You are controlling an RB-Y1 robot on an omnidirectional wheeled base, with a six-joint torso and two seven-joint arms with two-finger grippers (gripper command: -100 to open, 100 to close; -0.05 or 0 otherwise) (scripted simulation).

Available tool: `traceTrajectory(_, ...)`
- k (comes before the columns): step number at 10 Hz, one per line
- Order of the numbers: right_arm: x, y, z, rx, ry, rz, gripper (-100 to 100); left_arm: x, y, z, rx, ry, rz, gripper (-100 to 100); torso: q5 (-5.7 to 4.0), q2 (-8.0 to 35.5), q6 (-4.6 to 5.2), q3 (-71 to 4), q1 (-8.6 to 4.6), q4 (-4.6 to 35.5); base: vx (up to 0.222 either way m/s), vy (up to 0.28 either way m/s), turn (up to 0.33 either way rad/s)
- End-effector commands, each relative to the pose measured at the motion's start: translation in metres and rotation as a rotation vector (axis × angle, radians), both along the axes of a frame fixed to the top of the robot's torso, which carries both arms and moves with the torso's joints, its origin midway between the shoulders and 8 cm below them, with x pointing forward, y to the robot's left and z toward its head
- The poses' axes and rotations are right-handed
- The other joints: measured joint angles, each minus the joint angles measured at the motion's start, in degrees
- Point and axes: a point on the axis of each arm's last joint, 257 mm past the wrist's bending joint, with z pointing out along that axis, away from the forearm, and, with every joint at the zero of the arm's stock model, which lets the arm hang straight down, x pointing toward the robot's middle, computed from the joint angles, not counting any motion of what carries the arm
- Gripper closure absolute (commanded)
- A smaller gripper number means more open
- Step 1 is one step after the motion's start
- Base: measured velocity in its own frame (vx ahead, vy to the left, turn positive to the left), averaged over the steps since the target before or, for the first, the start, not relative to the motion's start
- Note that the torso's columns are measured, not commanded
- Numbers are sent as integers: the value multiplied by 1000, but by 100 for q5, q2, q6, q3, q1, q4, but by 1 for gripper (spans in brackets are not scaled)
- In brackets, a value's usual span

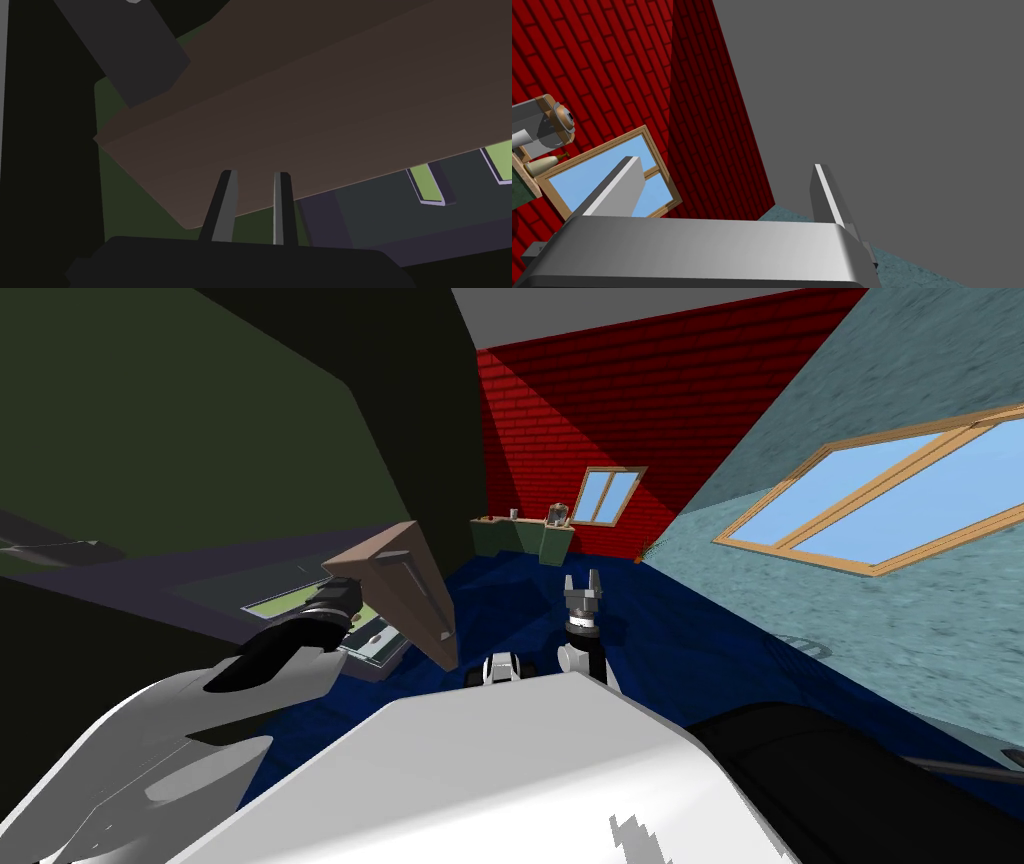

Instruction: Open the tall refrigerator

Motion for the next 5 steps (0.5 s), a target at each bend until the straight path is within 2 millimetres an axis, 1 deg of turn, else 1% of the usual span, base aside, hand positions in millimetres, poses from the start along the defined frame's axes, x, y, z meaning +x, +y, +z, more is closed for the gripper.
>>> traceTrajectory(1, 0, 0, 0, 0, 0, 0, 0, 1, -12, 31, 36, -63, -23, -100, -17, 5, 7, -3, -6, 16, -7, 2, 5)
traceTrajectory(2, 0, 0, 0, 0, 0, 0, 0, 1, -12, 31, 36, -63, -23, -100, -21, 8, 3, 0, -22, 17, -1, 10, 14)
traceTrajectory(3, 0, 0, 0, 0, 0, 0, 0, -1, -18, 40, 44, -81, -35, -100, -26, 5, 3, -2, -35, 17, 26, 18, -31)
traceTrajectory(4, 0, 0, 0, 0, 0, 0, 0, -1, -18, 40, 44, -81, -35, -100, -15, 17, -14, 11, -49, 10, 16, 2, -11)
traceTrajectory(5, 0, 0, 0, 0, 0, 0, 0, -4, -18, 22, 24, -43, -26, -100, -11, 23, -14, 13, -40, 11, -25, -13, 36)
